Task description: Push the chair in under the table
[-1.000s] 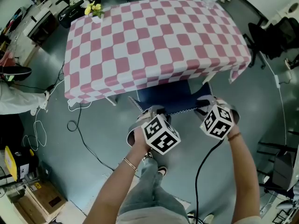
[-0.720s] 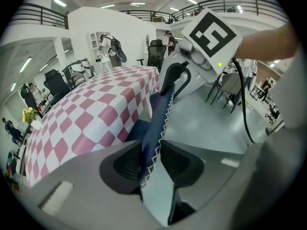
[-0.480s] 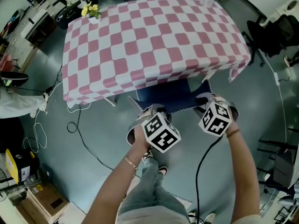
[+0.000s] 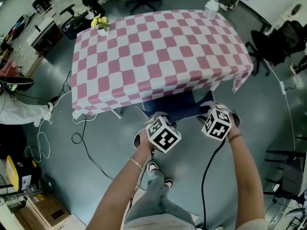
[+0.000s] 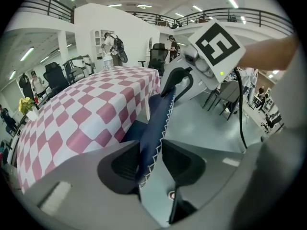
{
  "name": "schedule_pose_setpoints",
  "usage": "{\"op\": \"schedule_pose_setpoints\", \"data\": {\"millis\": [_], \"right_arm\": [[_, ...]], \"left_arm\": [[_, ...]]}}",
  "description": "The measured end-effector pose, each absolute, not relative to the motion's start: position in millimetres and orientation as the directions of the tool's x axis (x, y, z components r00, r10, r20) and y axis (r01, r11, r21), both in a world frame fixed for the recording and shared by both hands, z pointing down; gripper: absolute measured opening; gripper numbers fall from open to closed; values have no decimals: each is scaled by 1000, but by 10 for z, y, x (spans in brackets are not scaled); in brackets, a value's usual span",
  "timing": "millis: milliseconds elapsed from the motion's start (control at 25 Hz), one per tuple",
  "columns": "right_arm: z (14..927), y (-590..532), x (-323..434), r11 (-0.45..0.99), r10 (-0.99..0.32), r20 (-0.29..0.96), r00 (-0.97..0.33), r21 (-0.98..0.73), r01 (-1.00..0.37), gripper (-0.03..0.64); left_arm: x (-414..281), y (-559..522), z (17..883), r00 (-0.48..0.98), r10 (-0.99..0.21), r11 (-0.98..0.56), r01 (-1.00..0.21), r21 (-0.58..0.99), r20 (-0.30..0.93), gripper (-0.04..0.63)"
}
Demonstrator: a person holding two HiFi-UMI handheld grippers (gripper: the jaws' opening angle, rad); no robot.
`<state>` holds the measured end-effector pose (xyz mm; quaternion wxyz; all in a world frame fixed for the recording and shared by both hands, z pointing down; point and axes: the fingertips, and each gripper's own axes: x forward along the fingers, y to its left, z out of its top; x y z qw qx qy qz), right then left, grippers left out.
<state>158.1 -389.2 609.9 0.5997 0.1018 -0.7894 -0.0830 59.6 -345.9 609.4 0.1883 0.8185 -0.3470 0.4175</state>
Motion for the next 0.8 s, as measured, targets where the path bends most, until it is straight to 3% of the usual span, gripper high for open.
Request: {"op": "schedule_pose_setpoints", "data": {"millis": [240, 480, 600, 800], "right_arm": [[5944, -3840, 1601, 947, -322, 901, -290, 310, -87, 137], [5447, -3687, 1475, 929, -368, 818, -442, 306, -207, 137], [5114, -3615, 1430, 892, -444, 711, -545, 294, -343, 136], [4428, -3516, 1435, 764, -632, 432, -644, 209, -610, 135]], "left_arm": [[554, -3388, 5864, 417, -446, -682, -731, 1, 792, 147], [386, -3283, 5492, 429, -504, -643, -765, 5, 750, 158], [307, -3280, 5215, 428, -570, -594, -804, 8, 702, 158], [107, -3352, 4478, 366, -767, -451, -892, -36, 527, 158]]}}
